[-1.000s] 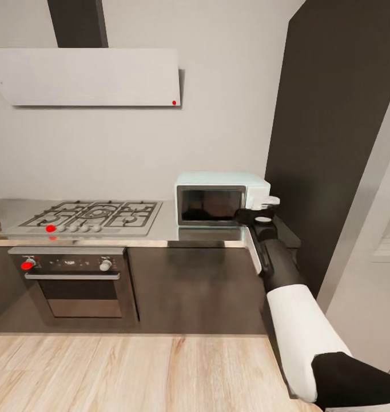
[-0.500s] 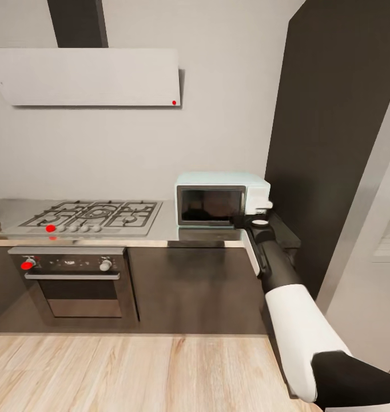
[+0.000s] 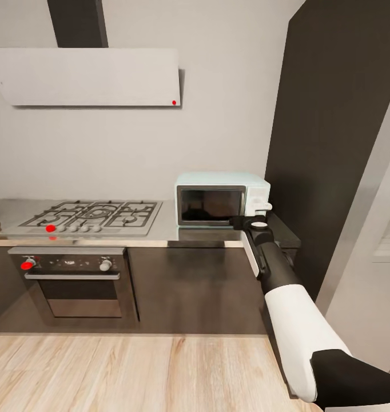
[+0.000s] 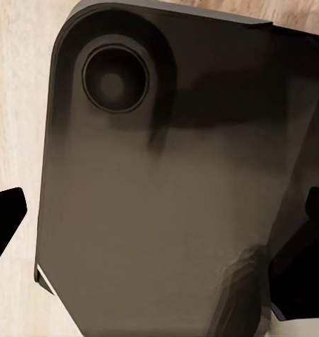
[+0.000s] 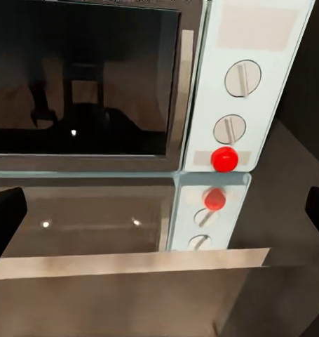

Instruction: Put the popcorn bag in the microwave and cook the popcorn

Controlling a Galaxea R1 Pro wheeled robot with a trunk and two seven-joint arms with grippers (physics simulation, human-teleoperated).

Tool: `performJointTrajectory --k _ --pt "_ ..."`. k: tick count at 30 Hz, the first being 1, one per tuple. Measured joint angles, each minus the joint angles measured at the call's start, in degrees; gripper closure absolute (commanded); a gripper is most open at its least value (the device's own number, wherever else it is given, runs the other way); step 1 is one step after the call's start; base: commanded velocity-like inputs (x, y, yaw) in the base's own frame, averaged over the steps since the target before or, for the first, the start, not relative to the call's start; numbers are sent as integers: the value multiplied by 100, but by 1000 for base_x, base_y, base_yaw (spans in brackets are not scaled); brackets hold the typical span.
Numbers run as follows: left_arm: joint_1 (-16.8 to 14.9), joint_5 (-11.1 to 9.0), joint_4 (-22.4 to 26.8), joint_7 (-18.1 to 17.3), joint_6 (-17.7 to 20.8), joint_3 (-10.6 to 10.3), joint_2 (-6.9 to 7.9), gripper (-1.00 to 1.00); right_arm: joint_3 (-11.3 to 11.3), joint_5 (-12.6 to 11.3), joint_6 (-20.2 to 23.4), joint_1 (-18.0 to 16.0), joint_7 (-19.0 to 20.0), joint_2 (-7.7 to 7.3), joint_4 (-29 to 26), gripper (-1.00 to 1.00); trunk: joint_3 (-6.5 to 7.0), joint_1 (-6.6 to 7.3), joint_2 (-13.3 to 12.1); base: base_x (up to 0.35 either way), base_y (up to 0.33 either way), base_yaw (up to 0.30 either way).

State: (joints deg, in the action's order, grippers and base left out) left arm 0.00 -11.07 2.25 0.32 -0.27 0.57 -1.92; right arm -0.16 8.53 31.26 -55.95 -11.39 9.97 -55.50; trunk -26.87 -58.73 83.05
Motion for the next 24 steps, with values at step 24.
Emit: performJointTrajectory --k 24 --pt "0 2 0 -40 3 -7 8 -100 -132 -203 -69 0 146 -338 30 -100 0 0 0 115 0 0"
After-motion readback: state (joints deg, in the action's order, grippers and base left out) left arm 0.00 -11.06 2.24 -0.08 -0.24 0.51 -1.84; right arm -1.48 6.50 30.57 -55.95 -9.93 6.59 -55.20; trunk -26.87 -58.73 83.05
